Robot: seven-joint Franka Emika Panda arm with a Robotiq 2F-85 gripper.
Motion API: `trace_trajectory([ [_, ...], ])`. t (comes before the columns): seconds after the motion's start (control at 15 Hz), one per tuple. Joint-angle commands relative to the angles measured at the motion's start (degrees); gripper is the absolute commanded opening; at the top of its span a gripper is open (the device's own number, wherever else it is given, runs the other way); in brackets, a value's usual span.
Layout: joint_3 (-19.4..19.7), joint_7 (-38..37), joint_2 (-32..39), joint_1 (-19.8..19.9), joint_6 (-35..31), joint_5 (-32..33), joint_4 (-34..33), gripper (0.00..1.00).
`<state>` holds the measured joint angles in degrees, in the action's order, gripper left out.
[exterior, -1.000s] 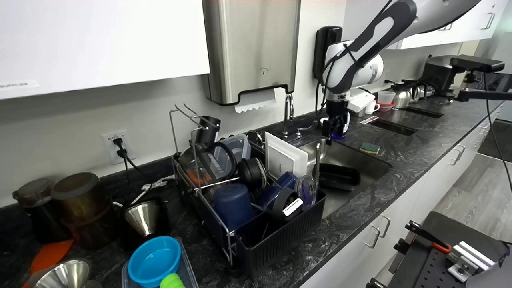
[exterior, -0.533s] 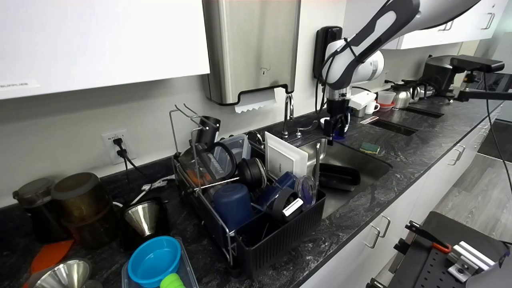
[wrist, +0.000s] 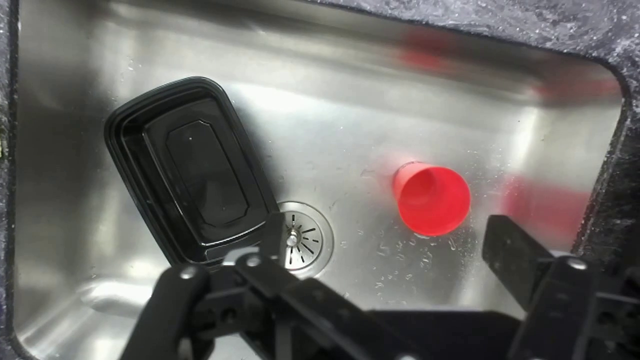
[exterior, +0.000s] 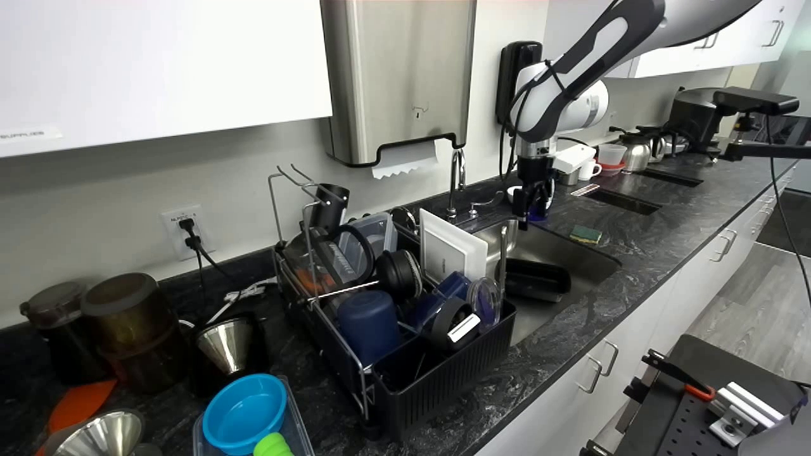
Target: Remove the black lunchbox from the dish rack and place it in the sink
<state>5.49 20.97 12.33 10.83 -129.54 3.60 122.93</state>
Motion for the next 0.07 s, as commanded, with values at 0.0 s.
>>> trace_trajectory([
  [0.0,0.2,0.0,0.0,-0.2,0.1,-0.1,-0.1,1.00],
])
